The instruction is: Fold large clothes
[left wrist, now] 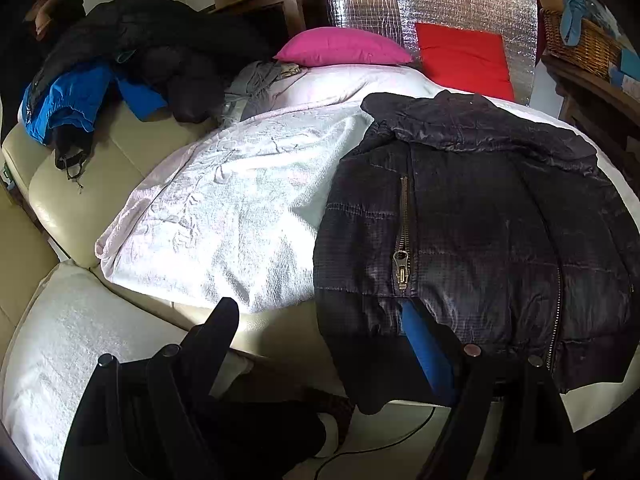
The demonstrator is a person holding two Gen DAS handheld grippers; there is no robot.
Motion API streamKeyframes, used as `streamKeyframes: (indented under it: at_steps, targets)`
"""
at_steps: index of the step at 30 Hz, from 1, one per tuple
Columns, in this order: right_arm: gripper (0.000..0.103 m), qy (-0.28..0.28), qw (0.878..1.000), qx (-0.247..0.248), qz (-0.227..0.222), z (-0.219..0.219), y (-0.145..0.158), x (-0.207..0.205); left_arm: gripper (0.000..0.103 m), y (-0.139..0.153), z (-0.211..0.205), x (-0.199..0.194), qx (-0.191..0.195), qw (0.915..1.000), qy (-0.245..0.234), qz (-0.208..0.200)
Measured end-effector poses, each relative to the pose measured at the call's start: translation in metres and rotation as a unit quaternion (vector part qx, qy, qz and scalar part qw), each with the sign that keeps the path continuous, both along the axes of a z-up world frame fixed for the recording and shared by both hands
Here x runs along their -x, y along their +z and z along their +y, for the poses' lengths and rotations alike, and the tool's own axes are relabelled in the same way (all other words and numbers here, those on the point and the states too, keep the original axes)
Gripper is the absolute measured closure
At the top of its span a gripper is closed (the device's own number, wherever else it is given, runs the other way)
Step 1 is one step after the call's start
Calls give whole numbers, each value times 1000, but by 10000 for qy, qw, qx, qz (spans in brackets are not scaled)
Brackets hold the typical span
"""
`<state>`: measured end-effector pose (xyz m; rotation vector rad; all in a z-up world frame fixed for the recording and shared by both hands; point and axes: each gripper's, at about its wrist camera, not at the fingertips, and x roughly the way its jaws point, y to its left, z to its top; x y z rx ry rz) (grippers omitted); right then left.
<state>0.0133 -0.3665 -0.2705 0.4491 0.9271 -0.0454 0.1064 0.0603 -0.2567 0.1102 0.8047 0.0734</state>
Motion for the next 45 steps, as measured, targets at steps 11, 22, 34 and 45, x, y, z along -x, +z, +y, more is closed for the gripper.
streamKeyframes:
  at_steps: [11,22,34,45]
  targets:
    - [29,16,10000,-7,-11,1,1,-1,19,0,0,0,-8,10000,-9,16]
    - [29,61,10000,10,-3,3,2,-2,19,1,0,-1,1,10000,-9,18]
    - [29,88,10000,12,-9,6,3,-4,19,1,-1,0,-12,10000,-26,18]
    - [29,82,9983,142,555,9,-22,-11,19,-48,12,-18,508,9935,16,1023]
